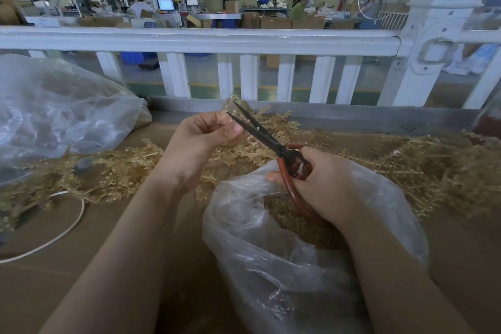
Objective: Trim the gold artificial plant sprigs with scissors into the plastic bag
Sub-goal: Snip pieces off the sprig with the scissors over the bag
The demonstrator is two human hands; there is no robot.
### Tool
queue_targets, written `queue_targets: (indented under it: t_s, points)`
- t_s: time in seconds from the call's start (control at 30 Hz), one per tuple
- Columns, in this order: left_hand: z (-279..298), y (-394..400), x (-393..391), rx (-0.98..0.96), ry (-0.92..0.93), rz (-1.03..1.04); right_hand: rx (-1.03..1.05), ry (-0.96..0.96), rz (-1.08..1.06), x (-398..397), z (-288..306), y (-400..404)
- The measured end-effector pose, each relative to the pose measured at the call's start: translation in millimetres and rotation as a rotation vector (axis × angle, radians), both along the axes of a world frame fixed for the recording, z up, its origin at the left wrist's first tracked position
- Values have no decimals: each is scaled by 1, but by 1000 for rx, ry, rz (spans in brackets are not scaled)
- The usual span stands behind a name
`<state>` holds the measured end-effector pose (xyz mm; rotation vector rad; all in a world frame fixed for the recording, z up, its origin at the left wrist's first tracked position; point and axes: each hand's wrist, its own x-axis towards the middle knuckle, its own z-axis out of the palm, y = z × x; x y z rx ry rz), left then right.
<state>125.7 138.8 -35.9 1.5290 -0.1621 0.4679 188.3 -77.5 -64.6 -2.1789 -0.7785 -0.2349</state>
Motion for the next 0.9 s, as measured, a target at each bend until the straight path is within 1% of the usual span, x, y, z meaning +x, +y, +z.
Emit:
queue_targets:
  t_s: [0.3, 0.43, 0.53, 0.6, 0.7, 0.9]
  points:
    - [3, -5, -1, 88, -67, 53, -43, -31, -18, 4, -3, -1]
    - [5, -4, -2, 156, -76, 83, -68, -79, -40, 3, -3, -3]
    - [4, -3, -2, 243, -81, 96, -89, -126, -61, 2, -3, -2]
    - [3, -4, -2, 267, -69, 100, -83, -123, -60, 2, -3, -2]
    - [2, -9, -1, 238, -45, 109, -78, -112, -50, 2, -2, -2]
    - [2, -15, -3, 177, -93, 29, -87, -84, -50, 2, -1, -1]
